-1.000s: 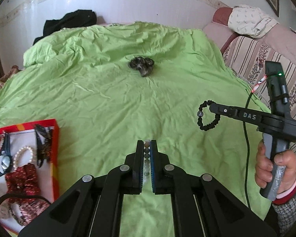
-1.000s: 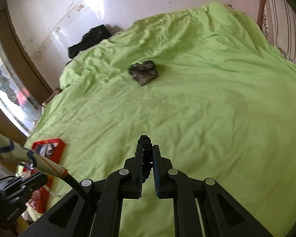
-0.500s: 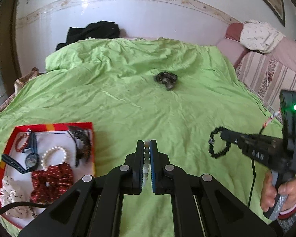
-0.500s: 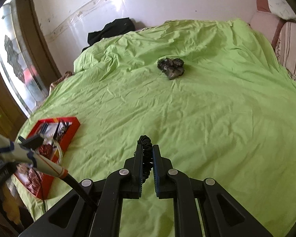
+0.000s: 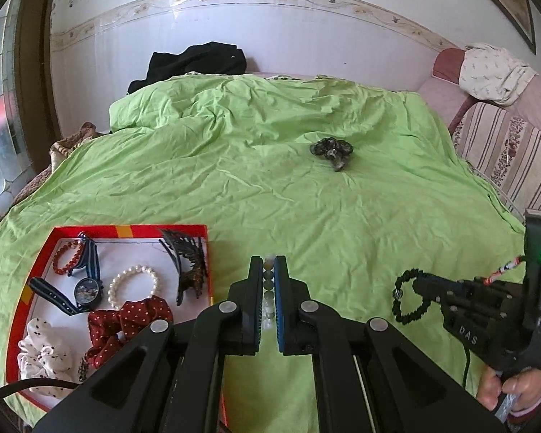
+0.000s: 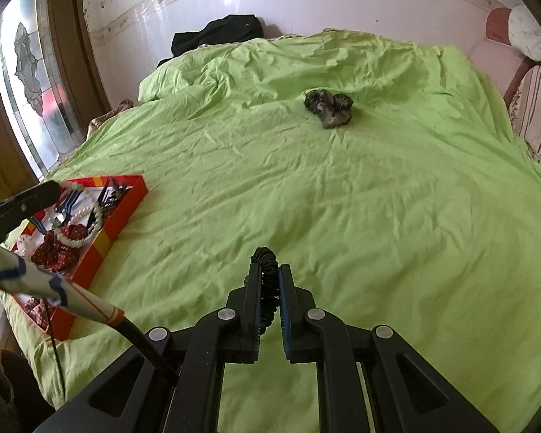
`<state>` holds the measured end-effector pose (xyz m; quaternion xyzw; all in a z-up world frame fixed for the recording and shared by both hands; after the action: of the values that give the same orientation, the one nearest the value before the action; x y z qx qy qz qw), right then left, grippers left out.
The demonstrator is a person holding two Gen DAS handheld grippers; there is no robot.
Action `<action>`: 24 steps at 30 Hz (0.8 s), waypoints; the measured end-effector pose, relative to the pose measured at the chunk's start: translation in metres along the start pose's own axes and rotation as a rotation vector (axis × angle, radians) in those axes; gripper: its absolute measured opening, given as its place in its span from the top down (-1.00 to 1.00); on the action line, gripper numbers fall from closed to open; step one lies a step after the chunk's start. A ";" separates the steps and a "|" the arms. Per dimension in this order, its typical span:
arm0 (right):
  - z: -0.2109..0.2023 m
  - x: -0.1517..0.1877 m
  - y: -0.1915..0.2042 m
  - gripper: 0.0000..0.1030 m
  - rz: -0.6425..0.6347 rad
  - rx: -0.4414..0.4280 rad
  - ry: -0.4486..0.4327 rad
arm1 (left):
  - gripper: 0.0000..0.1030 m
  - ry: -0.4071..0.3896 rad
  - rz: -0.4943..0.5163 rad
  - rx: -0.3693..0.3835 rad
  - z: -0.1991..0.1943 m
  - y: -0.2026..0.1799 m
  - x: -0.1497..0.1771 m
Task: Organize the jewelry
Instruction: 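Carry pale green bracelet and black beaded bracelet to the tray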
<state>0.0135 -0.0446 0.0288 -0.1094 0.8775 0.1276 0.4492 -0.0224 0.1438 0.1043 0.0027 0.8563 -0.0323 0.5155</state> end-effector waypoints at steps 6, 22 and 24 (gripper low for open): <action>-0.007 0.000 0.019 0.81 0.002 -0.020 0.003 | 0.89 -0.014 -0.005 -0.030 -0.008 0.010 0.000; -0.014 -0.012 0.076 0.81 -0.072 -0.056 0.008 | 0.89 -0.041 -0.081 -0.074 -0.028 0.055 -0.004; -0.014 -0.012 0.082 0.81 -0.078 -0.060 0.011 | 0.89 -0.050 -0.082 -0.083 -0.032 0.059 -0.005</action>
<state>-0.0155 0.0293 0.0573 -0.1578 0.8708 0.1356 0.4454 -0.0458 0.2045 0.1205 -0.0547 0.8432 -0.0181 0.5345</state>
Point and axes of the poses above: each gripper's, at about its wrist camera, not at the fingertips, and z roughly the way its jaws point, y to its left, x to its underside, the point moved 5 cm from there along z, roughly the way its jaws point, and after that the axes turned 9 degrees about -y, right-handed, at the moved point
